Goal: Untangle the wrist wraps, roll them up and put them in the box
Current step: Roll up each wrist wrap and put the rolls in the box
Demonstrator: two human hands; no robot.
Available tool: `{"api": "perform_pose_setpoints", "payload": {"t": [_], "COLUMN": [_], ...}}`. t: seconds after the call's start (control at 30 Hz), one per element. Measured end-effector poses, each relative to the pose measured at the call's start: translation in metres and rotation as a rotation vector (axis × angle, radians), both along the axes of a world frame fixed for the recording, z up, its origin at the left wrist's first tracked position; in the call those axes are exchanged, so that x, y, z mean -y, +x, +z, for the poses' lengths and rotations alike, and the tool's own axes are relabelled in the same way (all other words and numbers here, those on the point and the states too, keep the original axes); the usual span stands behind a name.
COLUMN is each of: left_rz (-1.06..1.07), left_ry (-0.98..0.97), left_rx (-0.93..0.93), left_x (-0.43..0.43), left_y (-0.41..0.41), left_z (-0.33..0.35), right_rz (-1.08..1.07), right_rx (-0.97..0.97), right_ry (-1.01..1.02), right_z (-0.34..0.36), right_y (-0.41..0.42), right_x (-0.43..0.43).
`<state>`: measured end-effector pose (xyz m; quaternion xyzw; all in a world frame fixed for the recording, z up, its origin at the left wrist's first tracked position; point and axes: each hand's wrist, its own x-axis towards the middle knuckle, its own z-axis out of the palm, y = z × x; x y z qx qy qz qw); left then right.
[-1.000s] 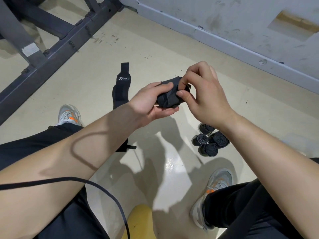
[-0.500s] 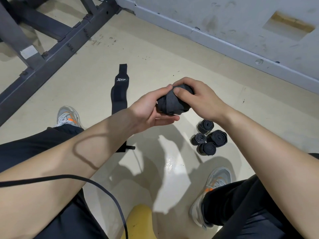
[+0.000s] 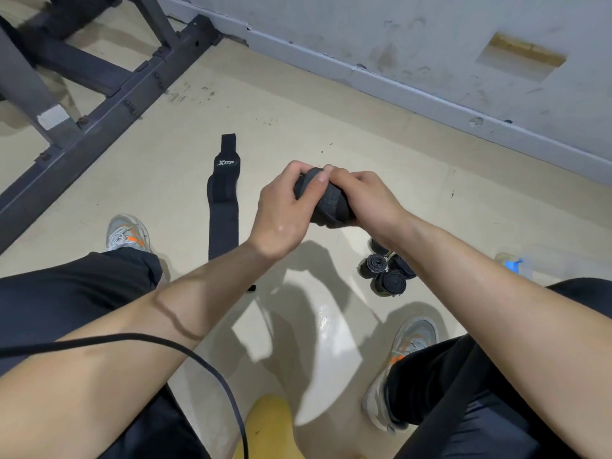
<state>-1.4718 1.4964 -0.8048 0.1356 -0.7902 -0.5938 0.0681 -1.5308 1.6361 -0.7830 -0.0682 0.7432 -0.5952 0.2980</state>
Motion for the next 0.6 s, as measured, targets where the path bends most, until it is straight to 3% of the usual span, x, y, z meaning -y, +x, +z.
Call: {"api": "perform_pose_setpoints", "payload": {"t": [0.2, 0.47, 0.6], "left_rz": [0.106, 0.112, 0.102], "left_ry": [-0.01, 0.156, 0.299], "left_rx": [-0.024, 0.216, 0.376], "left_x": [-0.006, -0.043, -0.053], "left_y": [-0.001, -0.036, -0.064], "left_z": [-0.005, -0.015, -0.037], "right_rz": [0.121, -0.239, -0.249], "right_rx": [0.155, 0.232, 0.307], "right_ry": [0.077, 0.01, -0.025], "right_z": [0.006, -0.023, -0.053], "right_y": [0.01, -0.005, -0.023], "right_x": [-0.022, -0.038, -0.051]}}
